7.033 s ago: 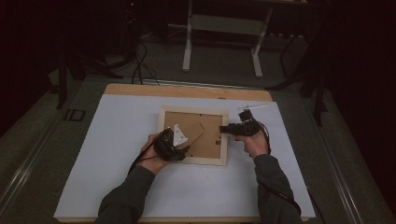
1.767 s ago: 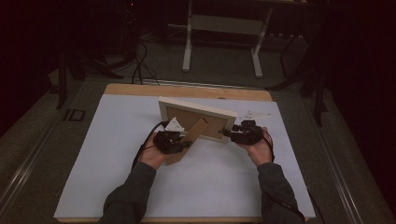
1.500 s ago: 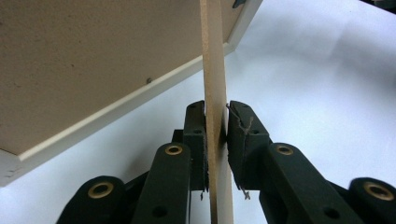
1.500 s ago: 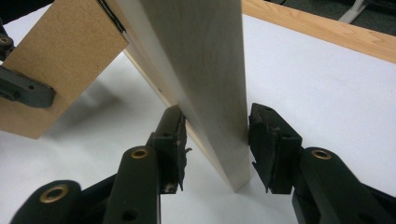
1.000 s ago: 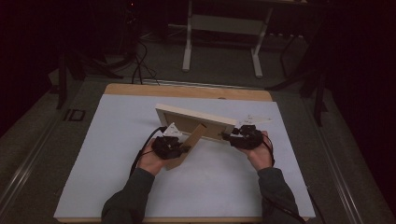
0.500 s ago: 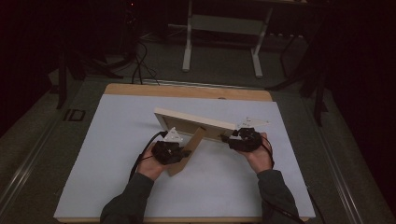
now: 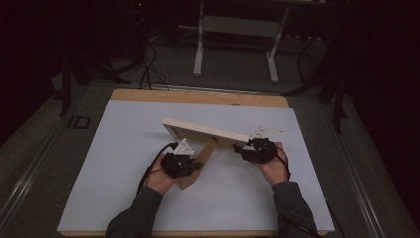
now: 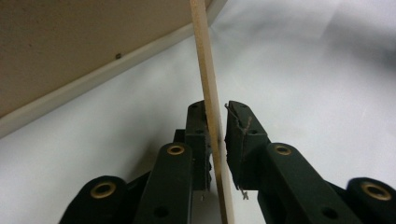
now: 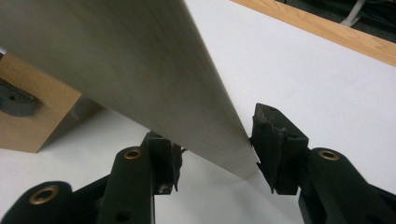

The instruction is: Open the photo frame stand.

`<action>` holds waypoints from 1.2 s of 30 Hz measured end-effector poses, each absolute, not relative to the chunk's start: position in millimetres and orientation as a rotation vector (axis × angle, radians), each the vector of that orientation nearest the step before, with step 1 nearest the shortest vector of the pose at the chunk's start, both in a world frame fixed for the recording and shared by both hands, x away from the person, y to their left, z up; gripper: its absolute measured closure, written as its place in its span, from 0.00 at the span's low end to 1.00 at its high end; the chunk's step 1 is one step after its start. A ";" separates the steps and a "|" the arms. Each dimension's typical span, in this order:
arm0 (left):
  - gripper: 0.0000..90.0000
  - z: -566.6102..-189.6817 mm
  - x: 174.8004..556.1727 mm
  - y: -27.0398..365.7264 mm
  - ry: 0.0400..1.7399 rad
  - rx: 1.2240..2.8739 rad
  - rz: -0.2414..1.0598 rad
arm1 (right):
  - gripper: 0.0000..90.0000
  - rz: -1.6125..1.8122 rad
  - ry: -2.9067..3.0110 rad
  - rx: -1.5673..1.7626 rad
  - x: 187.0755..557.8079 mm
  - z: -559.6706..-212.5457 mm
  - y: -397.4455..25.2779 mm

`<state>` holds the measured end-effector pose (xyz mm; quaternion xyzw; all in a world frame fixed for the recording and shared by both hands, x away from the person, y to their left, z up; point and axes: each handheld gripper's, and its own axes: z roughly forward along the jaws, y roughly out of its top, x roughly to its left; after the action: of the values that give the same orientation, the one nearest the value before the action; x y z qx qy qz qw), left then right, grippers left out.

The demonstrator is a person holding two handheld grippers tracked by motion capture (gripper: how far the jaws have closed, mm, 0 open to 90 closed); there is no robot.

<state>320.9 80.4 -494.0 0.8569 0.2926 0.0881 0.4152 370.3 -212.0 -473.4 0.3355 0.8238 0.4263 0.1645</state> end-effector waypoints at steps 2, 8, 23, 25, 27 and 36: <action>0.86 -493.4 320.1 80.6 0.732 2.152 0.218 | 0.59 1.216 2.346 0.954 369.9 -473.7 -212.0; 0.80 -490.7 318.6 82.5 0.725 2.126 0.217 | 0.59 1.213 2.349 0.955 370.2 -473.3 -211.7; 0.71 -482.5 316.3 91.8 0.736 2.085 0.236 | 0.57 1.242 2.337 0.982 370.0 -475.2 -213.5; 0.70 -481.7 316.4 92.7 0.739 2.079 0.239 | 0.57 1.245 2.337 0.985 370.0 -475.6 -214.1; 0.69 -480.9 316.6 93.7 0.743 2.071 0.242 | 0.57 1.244 2.343 0.985 370.8 -475.8 -214.4; 0.68 -474.2 317.1 102.8 0.766 2.026 0.244 | 0.57 1.246 2.346 0.982 371.3 -475.8 -214.4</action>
<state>317.1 102.8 -474.2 0.8240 0.3114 0.0992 0.4628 371.3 -214.4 -475.8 0.3425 0.8186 0.4346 0.1543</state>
